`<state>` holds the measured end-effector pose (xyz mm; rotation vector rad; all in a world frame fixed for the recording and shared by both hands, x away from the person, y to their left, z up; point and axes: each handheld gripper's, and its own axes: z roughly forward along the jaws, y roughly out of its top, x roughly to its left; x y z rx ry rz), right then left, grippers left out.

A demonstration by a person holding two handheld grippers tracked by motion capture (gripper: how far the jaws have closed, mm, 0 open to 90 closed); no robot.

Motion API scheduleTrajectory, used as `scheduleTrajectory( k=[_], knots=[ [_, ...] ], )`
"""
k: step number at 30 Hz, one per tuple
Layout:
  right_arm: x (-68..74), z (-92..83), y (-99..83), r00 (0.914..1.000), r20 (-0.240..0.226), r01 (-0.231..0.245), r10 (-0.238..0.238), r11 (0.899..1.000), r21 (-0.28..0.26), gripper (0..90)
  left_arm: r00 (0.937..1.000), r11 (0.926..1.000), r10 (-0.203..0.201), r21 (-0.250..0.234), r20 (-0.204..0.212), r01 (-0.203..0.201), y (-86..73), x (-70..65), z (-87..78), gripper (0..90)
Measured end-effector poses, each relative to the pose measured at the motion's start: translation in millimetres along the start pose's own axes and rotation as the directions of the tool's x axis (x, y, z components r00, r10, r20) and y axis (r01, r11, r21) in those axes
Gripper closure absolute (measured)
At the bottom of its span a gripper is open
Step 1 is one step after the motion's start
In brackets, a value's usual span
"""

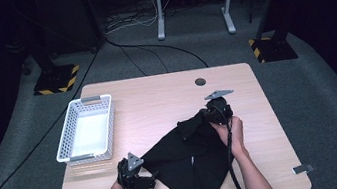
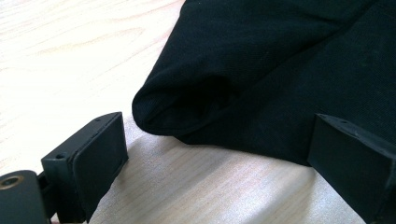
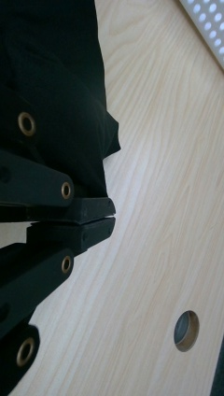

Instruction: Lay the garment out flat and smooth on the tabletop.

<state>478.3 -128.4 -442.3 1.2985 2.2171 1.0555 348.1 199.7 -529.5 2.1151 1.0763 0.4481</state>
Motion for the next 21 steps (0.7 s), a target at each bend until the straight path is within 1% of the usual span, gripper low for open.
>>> scheduleTrajectory(
  k=[4, 8, 14, 17, 19, 21],
  knots=[
    [-8.4, 4.4, 0.5, 0.9996, 0.009, -0.028, 0.028, 1.000, 0.006, 88.8, 1.0000, 1.0000, 0.000, 0.000, 0.000, 0.000, 0.0, 0.0, 0.0, 4.8],
    [-14.8, 8.1, -0.6, 0.9988, 0.017, -0.047, 0.047, 0.999, 0.009, 88.8, 1.0000, 1.0000, -0.001, -0.001, 0.000, 0.001, 0.0, -0.1, 0.0, 4.8],
    [-25.6, 16.2, -1.9, 0.9961, 0.033, -0.083, 0.082, 0.996, 0.021, 88.6, 1.0000, 1.0000, -0.001, 0.000, 0.000, 0.001, 0.0, 0.0, 0.0, 4.8],
    [-28.9, 20.2, -1.8, 0.9943, 0.049, -0.095, 0.094, 0.995, 0.021, 88.4, 1.0000, 1.0000, 0.000, 0.000, 0.000, 0.000, 0.0, 0.0, 0.0, 4.8],
    [-30.8, 22.4, -2.0, 0.9930, 0.073, -0.094, 0.093, 0.995, 0.018, 87.4, 1.0000, 1.0000, -0.001, 0.000, 0.000, 0.001, 0.0, 0.0, 0.0, 4.9],
    [-33.1, 24.5, -2.7, 0.9904, 0.101, -0.098, 0.095, 0.995, 0.028, 82.9, 1.0000, 1.0000, -0.001, 0.000, 0.000, 0.001, 0.0, 0.0, -0.1, 4.9]
  ],
)
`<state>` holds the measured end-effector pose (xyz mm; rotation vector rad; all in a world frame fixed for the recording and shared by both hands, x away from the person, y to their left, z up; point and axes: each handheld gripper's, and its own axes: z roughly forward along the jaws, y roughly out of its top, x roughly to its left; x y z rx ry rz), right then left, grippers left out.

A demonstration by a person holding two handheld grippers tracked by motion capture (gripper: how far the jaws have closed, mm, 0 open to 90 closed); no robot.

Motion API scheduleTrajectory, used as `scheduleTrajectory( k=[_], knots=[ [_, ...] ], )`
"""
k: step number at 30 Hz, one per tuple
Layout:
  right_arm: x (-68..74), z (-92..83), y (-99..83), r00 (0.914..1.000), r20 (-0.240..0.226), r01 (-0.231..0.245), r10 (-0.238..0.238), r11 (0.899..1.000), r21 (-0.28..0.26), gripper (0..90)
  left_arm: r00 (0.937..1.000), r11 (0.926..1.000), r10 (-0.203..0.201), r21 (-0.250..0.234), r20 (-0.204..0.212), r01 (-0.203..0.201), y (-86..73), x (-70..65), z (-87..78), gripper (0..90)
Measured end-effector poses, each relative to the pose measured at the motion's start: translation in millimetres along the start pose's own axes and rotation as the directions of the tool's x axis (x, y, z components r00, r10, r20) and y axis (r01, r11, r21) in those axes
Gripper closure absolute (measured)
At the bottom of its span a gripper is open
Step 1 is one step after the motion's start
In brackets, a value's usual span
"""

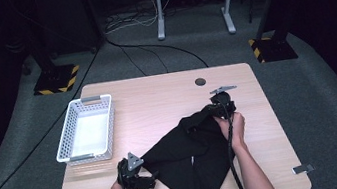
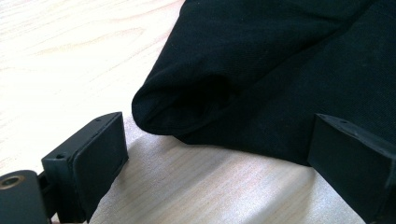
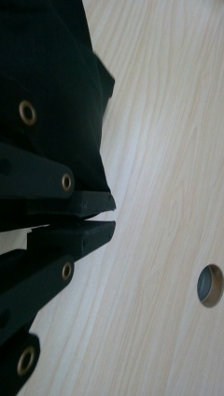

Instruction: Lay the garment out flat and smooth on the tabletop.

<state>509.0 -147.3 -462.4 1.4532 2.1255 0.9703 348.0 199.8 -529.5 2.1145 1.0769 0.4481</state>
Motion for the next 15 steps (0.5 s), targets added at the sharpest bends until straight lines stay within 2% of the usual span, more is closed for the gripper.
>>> scheduleTrajectory(
  k=[3, 7, 11, 15],
  knots=[
    [-5.1, -0.5, -1.9, 0.9996, 0.018, -0.022, 0.022, 1.000, 0.003, 72.6, 1.0000, 1.0000, 0.000, 0.000, 0.000, 0.000, 0.0, 0.0, 0.0, 4.9],
    [-15.2, -6.9, -6.9, 0.9978, 0.023, -0.061, 0.062, 0.998, -0.006, 66.7, 1.0000, 1.0000, -0.001, 0.000, 0.000, 0.001, 0.0, 0.0, 0.0, 4.9],
    [-21.1, -15.8, -10.8, 0.9973, 0.035, -0.064, 0.065, 0.998, -0.018, 62.6, 1.0000, 1.0000, -0.001, 0.000, 0.000, 0.001, 0.0, 0.0, 0.0, 4.9],
    [-20.4, -24.3, -14.6, 0.9985, 0.022, -0.049, 0.050, 0.998, -0.028, 59.8, 1.0000, 1.0000, -0.001, 0.000, -0.001, 0.001, 0.0, 0.0, 0.0, 4.9]
  ],
)
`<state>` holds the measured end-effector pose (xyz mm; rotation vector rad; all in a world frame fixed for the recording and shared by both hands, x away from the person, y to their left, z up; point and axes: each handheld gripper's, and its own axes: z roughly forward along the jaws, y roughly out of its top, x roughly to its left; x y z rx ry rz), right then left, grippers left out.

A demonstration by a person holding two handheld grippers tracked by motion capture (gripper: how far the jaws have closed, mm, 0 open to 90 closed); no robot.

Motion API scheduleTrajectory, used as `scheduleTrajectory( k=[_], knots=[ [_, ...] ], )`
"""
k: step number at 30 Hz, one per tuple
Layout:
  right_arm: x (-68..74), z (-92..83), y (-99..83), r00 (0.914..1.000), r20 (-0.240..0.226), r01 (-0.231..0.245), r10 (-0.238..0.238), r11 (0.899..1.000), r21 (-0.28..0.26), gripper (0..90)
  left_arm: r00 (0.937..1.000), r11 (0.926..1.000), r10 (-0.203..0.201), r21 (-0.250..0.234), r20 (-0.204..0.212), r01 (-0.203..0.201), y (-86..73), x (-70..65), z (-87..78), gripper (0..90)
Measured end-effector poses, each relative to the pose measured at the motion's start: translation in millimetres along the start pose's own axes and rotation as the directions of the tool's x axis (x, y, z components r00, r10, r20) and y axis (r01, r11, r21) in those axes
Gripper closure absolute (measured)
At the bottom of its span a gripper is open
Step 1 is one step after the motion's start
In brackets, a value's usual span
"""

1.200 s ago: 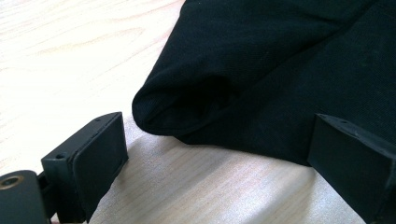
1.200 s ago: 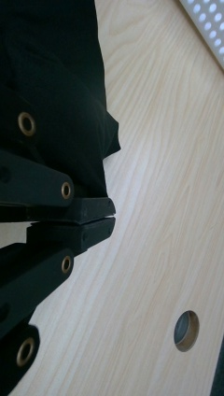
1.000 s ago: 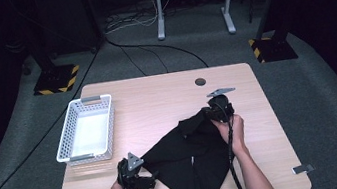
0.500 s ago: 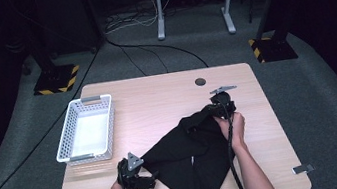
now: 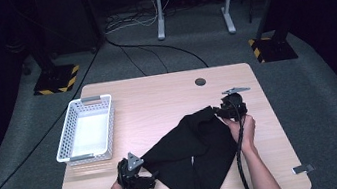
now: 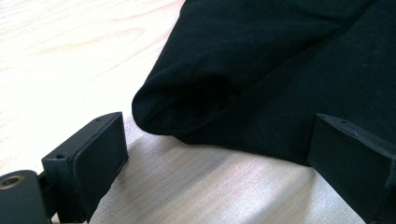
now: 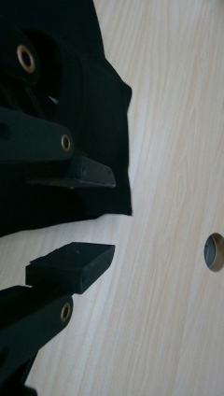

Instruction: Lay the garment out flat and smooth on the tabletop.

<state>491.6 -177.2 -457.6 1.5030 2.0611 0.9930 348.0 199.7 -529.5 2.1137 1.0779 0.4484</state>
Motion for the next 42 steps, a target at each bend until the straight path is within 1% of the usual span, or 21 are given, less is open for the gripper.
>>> scheduleTrajectory(
  k=[3, 8, 11, 14, 17, 20, 22, 25, 28, 29, 32, 34, 36, 38, 41, 42],
  knots=[
    [6.0, -3.1, -3.4, 0.9995, -0.023, 0.023, -0.023, 1.000, 0.003, 57.7, 1.0000, 1.0000, 0.000, 0.000, 0.000, 0.000, 0.0, 0.0, 0.0, 4.9],
    [21.0, -1.6, -8.8, 0.9958, -0.059, 0.072, -0.071, 0.997, 0.020, 53.4, 1.0000, 1.0000, -0.001, 0.000, 0.000, 0.001, 0.0, 0.0, 0.0, 4.9],
    [28.7, 2.1, -12.5, 0.9940, -0.064, 0.091, -0.089, 0.995, 0.038, 50.8, 1.0000, 1.0000, 0.000, 0.000, 0.000, 0.000, 0.0, 0.1, 0.0, 4.9],
    [32.1, 6.1, -18.6, 0.9929, -0.062, 0.106, -0.102, 0.992, 0.063, 48.2, 1.0000, 1.0000, -0.001, 0.000, -0.001, 0.001, -0.1, 0.0, 0.0, 4.9],
    [30.6, 7.4, -27.3, 0.9932, -0.063, 0.103, -0.098, 0.992, 0.071, 41.7, 1.0000, 1.0000, 0.000, 0.001, -0.001, 0.000, 0.0, 0.1, -0.1, 4.9],
    [25.9, 4.0, -36.6, 0.9936, -0.064, 0.097, -0.092, 0.993, 0.067, 35.5, 1.0000, 1.0000, 0.000, 0.001, -0.001, 0.000, -0.1, 0.1, -0.1, 4.9],
    [22.3, -0.6, -42.3, 0.9939, -0.064, 0.094, -0.090, 0.994, 0.064, 30.6, 1.0000, 1.0000, -0.001, 0.000, -0.001, 0.001, -0.1, 0.0, -0.1, 4.9],
    [17.9, -10.4, -50.3, 0.9929, -0.067, 0.101, -0.098, 0.994, 0.048, 23.1, 1.0000, 1.0000, 0.000, 0.001, -0.001, 0.000, 0.0, 0.1, -0.1, 4.9],
    [16.2, -21.2, -58.0, 0.9908, -0.066, 0.121, -0.118, 0.992, 0.030, 16.0, 1.0000, 1.0000, -0.001, 0.000, -0.001, 0.001, 0.0, 0.0, -0.1, 4.9],
    [15.8, -24.6, -60.7, 0.9895, -0.067, 0.130, -0.128, 0.991, 0.025, 15.2, 1.0000, 1.0000, -0.001, 0.000, -0.001, 0.001, 0.0, 0.0, -0.1, 4.9],
    [15.5, -34.3, -70.5, 0.9879, -0.077, 0.135, -0.135, 0.991, 0.005, 14.3, 1.0000, 1.0000, -0.001, 0.000, -0.001, 0.001, 0.0, 0.0, -0.1, 4.9],
    [15.1, -37.8, -78.2, 0.9876, -0.079, 0.137, -0.136, 0.991, 0.006, 11.2, 1.0000, 1.0000, -0.001, 0.000, -0.002, 0.001, -0.1, 0.1, -0.3, 4.9],
    [14.8, -39.5, -86.3, 0.9884, -0.079, 0.131, -0.130, 0.991, 0.016, 6.5, 0.9999, 1.0000, 0.005, -0.005, -0.011, -0.005, -0.3, -1.0, -0.7, 4.9],
    [14.6, -40.5, -94.7, 0.9890, -0.073, 0.130, -0.129, 0.991, 0.012, 1.2, 0.9996, 0.9997, 0.020, -0.010, -0.022, -0.020, -0.6, -2.5, -1.5, 4.9],
    [13.4, -40.3, -104.7, 0.9899, -0.057, 0.131, -0.130, 0.991, 0.018, 0.0, 0.9995, 0.9994, 0.026, -0.022, -0.021, -0.026, -1.0, -3.5, -2.4, 5.5],
    [13.4, -40.3, -104.7, 0.9899, -0.057, 0.131, -0.130, 0.991, 0.018, 0.0, 0.9995, 0.9994, 0.026, -0.022, -0.021, -0.026, -1.0, -3.5, -2.4, 5.5]
  ],
)
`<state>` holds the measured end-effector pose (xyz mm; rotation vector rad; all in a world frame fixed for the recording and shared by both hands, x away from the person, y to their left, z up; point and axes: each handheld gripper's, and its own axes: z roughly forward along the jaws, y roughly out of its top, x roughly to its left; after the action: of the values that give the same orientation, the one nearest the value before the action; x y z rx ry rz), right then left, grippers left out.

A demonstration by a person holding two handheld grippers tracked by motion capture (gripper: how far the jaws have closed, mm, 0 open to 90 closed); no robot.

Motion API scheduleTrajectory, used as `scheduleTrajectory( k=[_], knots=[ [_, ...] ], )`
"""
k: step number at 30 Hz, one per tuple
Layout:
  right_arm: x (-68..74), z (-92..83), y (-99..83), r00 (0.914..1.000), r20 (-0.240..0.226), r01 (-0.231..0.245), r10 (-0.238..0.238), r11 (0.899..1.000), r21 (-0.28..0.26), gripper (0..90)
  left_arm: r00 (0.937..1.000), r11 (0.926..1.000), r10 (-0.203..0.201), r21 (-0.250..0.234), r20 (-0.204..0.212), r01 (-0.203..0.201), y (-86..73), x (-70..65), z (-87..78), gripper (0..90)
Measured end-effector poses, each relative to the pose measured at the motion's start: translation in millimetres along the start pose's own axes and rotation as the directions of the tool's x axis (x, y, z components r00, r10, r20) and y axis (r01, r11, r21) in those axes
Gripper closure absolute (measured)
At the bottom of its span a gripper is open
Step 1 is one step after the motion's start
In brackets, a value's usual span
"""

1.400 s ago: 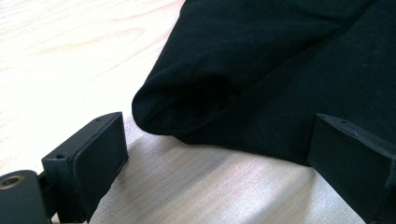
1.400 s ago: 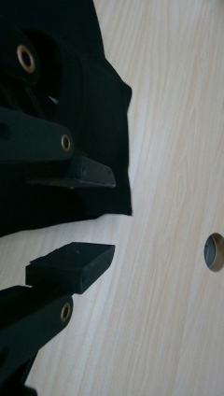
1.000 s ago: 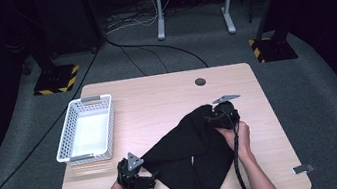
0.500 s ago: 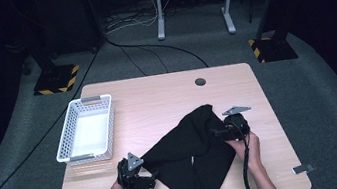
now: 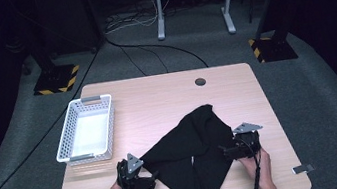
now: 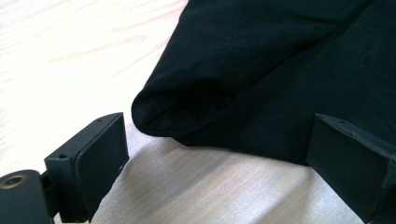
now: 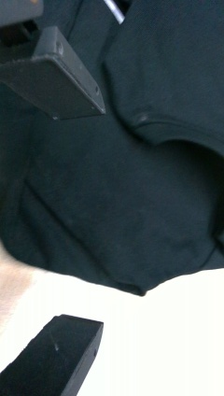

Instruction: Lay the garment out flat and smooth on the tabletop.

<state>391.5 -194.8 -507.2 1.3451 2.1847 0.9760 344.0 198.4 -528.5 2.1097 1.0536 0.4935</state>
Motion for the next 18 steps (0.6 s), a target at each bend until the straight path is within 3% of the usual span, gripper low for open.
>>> scheduleTrajectory(
  k=[1, 2, 5, 7, 10, 14, 18],
  knots=[
    [0.0, 0.0, 0.0, 1.0000, 0.000, 0.000, 0.000, 1.000, 0.000, 0.0, 1.0000, 1.0000, 0.000, 0.000, 0.000, 0.000, 0.0, 0.0, 0.0, 5.5],
    [0.0, 0.0, 0.0, 1.0000, 0.000, 0.000, 0.000, 1.000, 0.000, 0.0, 0.9996, 0.9975, -0.030, -0.064, -0.004, 0.029, 1.8, -1.4, -3.3, 5.5],
    [-1.7, 0.9, -10.8, 1.0000, 0.007, 0.003, -0.003, 1.000, 0.000, 0.0, 0.9996, 0.9949, -0.016, -0.099, 0.024, 0.019, 12.4, -12.3, -1.5, 2.9],
    [-0.8, 2.1, -13.7, 0.9998, 0.013, 0.014, -0.014, 1.000, 0.001, 0.0, 0.9996, 0.9961, 0.013, -0.087, 0.026, -0.011, 21.5, -20.7, 3.7, 0.3],
    [0.9, 6.4, -18.3, 0.9998, 0.014, 0.015, -0.015, 1.000, 0.019, 0.0, 0.9983, 0.9981, 0.053, -0.033, 0.022, -0.053, 29.5, -27.4, 16.9, 0.0],
    [2.3, 8.0, -20.0, 0.9997, 0.022, 0.013, -0.014, 1.000, 0.025, 0.0, 0.9979, 0.9980, 0.063, -0.001, 0.011, -0.063, 29.0, -28.7, 25.9, 0.0],
    [2.9, 8.1, -20.4, 0.9997, 0.018, 0.017, -0.017, 1.000, 0.024, 0.2, 0.9974, 0.9974, 0.072, -0.003, -0.003, -0.072, 25.4, -29.1, 26.8, 0.0]
  ],
)
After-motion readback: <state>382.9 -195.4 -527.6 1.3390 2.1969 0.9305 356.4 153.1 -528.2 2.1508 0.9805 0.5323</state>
